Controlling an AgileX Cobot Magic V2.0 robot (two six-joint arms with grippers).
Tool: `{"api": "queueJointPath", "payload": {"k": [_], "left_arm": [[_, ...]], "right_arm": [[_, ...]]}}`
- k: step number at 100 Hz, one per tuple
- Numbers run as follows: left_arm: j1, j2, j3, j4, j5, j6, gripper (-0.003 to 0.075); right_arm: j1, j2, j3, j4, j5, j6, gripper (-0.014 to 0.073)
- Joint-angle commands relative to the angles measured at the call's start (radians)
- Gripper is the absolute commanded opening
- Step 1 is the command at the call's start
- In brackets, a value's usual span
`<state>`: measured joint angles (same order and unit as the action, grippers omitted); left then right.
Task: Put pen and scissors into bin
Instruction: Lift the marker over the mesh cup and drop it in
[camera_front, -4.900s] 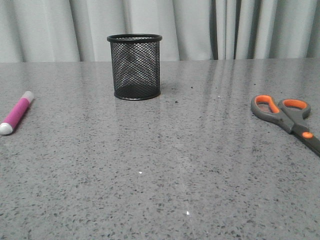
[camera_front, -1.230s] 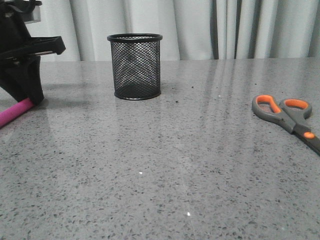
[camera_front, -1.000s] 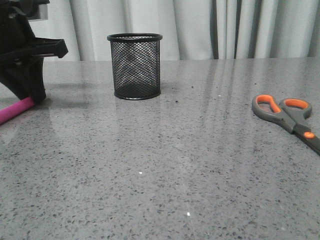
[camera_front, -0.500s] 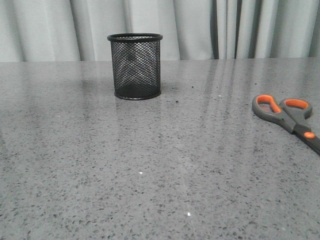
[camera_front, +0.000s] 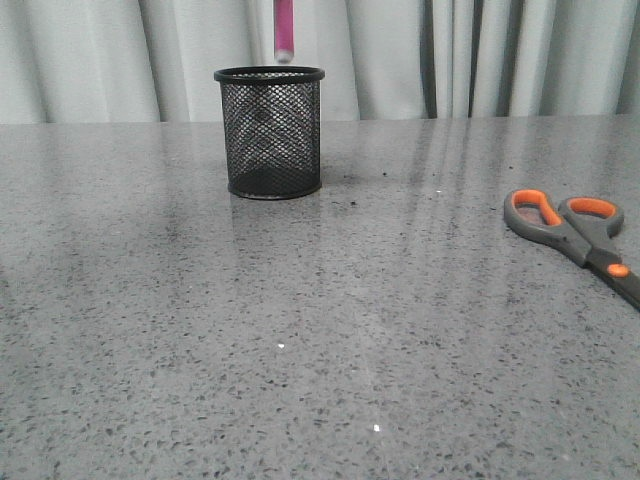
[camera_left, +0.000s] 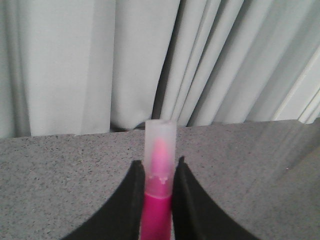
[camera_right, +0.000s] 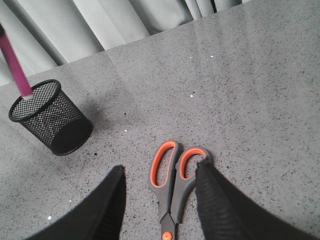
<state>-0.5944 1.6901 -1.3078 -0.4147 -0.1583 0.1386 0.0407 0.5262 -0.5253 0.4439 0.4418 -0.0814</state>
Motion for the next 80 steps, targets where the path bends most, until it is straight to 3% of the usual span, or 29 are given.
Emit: {"api": "queueJointPath", "payload": {"k": [1,14,21,26,41,48,59,80], "left_arm": [[-0.009,-0.023,-0.026,0.043,-0.115,0.001,-0.0019],[-0.009,-0.01,-0.026,0.07,-0.107,0.005,-0.0015],[-0.009,-0.01,-0.026,0.07,-0.077,0.005,0.0041],[-0.009,-0.01,-0.026,0.07,-0.069,0.005,0.0126],[-0.009,-0.026,-0.026,0.07,-0.023,0.007,0.0514],[-0.009,-0.056,-0.026,0.082,0.018,0.011,0.0591],[-0.009,-0.138,-0.026,0.147,0.105,0.016,0.0554],[-0.009,-0.35,-0.026,0.216,0.343,0.016,0.0365]], "right_arm": [[0.003,0.012,-0.031,0.004,-0.065,-0.006,0.0295],[0.003,0.012,-0.031,0.004,-0.065,-0.006,0.0295],[0.003,0.012,-0.031,0.004,-0.065,-0.006,0.0296],[0.003,0.012,-0.031,0.004,-0.065,-0.006,0.0296],[0.003,0.03,-0.033,0.004,-0.031,-0.006,0.03],[0.003,0.047,-0.051,0.006,0.012,-0.006,0.03],[0.003,0.089,-0.132,0.008,0.137,-0.024,0.03],[0.004,0.307,-0.406,0.025,0.479,-0.059,0.03]]}}
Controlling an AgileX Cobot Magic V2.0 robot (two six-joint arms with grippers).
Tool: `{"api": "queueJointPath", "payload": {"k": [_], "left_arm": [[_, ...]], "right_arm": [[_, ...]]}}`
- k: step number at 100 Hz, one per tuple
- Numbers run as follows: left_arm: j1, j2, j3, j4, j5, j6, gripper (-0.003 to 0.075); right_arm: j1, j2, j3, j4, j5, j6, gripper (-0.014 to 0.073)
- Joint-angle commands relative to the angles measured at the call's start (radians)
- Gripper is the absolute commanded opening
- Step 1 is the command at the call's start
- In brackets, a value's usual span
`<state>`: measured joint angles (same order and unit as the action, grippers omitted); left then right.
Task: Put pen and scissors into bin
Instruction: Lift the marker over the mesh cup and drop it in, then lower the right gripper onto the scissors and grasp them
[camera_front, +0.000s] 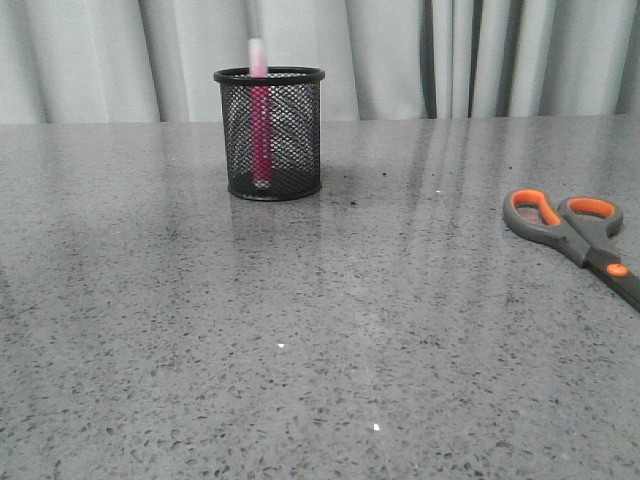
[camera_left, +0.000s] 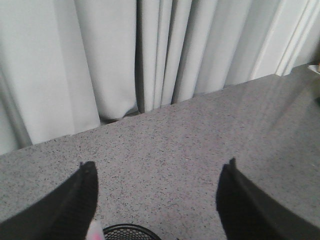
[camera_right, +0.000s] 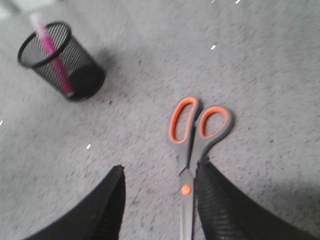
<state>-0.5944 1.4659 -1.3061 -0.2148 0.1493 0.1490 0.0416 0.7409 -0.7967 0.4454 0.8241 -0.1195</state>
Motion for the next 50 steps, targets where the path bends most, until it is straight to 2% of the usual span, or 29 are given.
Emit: {"api": "queueJointPath", "payload": {"k": [1,15,22,31,50], "left_arm": [[-0.009,-0.132,-0.028,0.016,0.053,0.005,0.0357],[-0.009,-0.262,-0.028,0.016,0.186,0.005,0.0337],[-0.009,-0.323,-0.028,0.016,0.226,0.005,0.0337],[-0.009,-0.396,-0.028,0.016,0.253,0.005,0.0337],[-0.009,-0.517,-0.028,0.016,0.291,0.005,0.0337]], "right_arm": [[0.005,0.113,-0.152,0.024,0.12,-0.021,0.03],[0.054,0.322,-0.288,0.009,0.3,-0.034,0.0304],[0.103,0.413,-0.327,-0.014,0.348,-0.034,0.0341],[0.175,0.495,-0.347,-0.076,0.344,-0.012,0.0381],[0.261,0.588,-0.35,-0.242,0.313,0.114,0.0385]]}}
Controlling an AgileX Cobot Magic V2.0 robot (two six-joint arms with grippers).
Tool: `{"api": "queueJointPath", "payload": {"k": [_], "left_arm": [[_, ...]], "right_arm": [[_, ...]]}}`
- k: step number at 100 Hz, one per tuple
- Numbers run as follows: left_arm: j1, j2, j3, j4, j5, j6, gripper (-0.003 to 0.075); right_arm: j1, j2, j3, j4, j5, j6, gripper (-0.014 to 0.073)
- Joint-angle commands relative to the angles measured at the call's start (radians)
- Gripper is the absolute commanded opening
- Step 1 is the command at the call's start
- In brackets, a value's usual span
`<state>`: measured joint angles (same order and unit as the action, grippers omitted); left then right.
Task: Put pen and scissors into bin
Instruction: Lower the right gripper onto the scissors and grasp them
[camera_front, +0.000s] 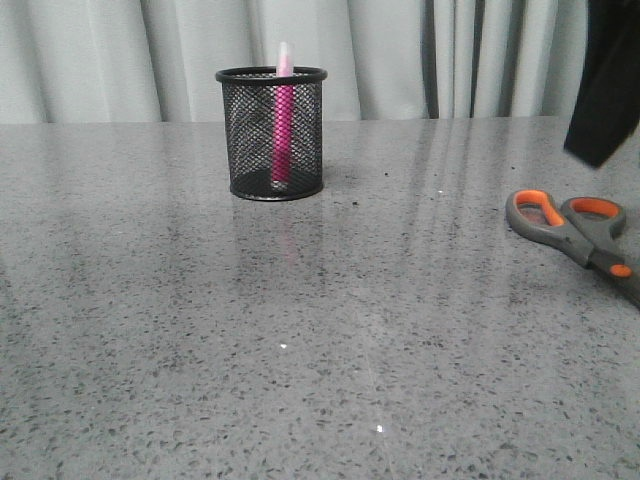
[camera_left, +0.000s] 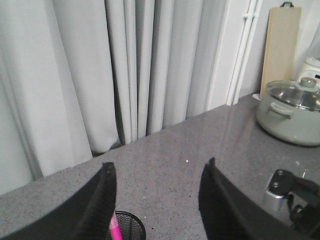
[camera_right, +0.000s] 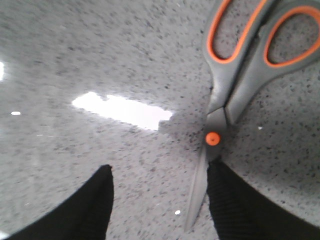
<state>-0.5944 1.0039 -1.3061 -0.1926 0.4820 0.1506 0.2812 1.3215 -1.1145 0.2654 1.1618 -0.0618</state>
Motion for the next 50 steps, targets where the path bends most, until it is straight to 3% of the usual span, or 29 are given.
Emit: {"api": "queueJointPath", "payload": {"k": [1,24,50], "left_arm": [[-0.009,-0.061,-0.028,-0.006,-0.039,0.004,0.0337],[-0.009,-0.137,0.006,-0.004,-0.011,0.004,0.0337],[-0.009,-0.181,0.102,-0.017,-0.016,0.004,0.0337]], "right_arm": [[0.021,0.009,-0.032,-0.066,-0.025,0.062,0.0385],[0.021,0.06,-0.032,-0.135,-0.061,0.138,0.0448],[0.021,0.142,-0.032,-0.131,-0.117,0.143,0.0449]]}}
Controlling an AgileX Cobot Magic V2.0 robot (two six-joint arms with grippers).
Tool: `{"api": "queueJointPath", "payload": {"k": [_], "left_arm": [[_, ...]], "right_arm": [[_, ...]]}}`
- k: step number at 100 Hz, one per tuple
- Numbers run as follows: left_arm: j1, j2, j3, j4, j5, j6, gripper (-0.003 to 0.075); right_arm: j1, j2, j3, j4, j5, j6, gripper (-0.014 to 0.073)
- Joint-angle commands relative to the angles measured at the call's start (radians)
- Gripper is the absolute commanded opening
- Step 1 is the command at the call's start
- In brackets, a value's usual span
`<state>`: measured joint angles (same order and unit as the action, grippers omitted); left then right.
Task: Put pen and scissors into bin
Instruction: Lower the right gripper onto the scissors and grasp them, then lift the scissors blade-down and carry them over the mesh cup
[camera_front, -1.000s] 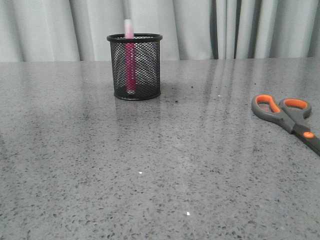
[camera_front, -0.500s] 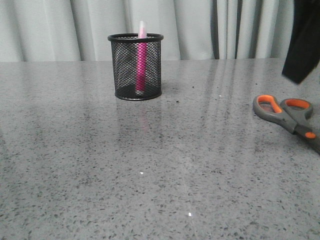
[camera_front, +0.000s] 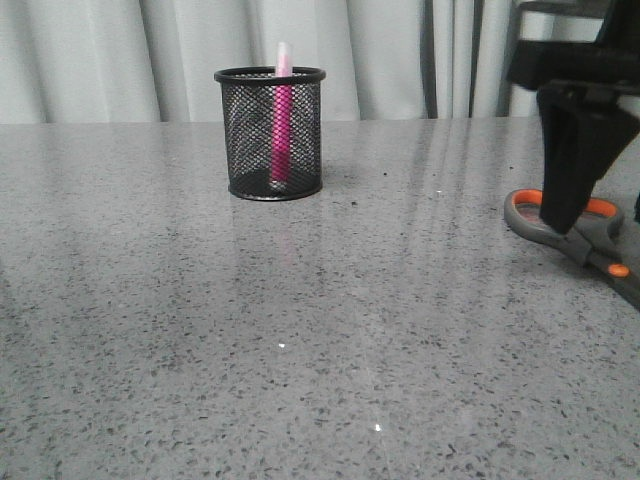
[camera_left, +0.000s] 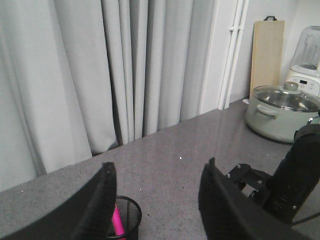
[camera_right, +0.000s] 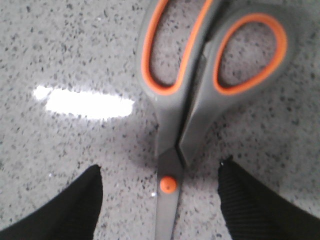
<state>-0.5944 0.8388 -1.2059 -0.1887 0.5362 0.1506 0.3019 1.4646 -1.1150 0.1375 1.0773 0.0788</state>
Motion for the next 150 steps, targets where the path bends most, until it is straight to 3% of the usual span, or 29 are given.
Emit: {"api": "queueJointPath", "payload": {"k": [1,49,55,71,89,111,150], "left_arm": [[-0.009,-0.015,0.006,-0.023,-0.07,0.004,0.0337],[-0.009,-0.065,0.024,-0.04,-0.07,0.004,0.0337],[-0.009,-0.073,0.024,-0.04,-0.068,0.004,0.0337],[-0.009,-0.088,0.024,-0.04,-0.052,0.004,0.0337],[-0.009,-0.108,0.024,-0.04,-0.029,0.004,0.0337],[-0.009,-0.127,0.024,-0.04,-0.03,0.004,0.0337],[-0.009,-0.127,0.024,-0.018,-0.033,0.004,0.0337]], "right_arm": [[0.0,0.004,-0.031,-0.003,-0.033,0.003,0.0449],[0.0,0.113,-0.031,-0.055,-0.101,0.038,0.0421],[0.0,0.122,-0.031,-0.055,-0.105,0.038,0.0343],[0.0,0.124,-0.036,-0.055,-0.142,0.038,-0.0081],[0.008,0.086,-0.12,-0.035,-0.213,0.038,-0.0068],[0.082,-0.051,-0.231,-0.011,-0.562,0.038,-0.0067],[0.231,0.008,-0.135,-0.003,-1.447,0.038,-0.0067]]}}
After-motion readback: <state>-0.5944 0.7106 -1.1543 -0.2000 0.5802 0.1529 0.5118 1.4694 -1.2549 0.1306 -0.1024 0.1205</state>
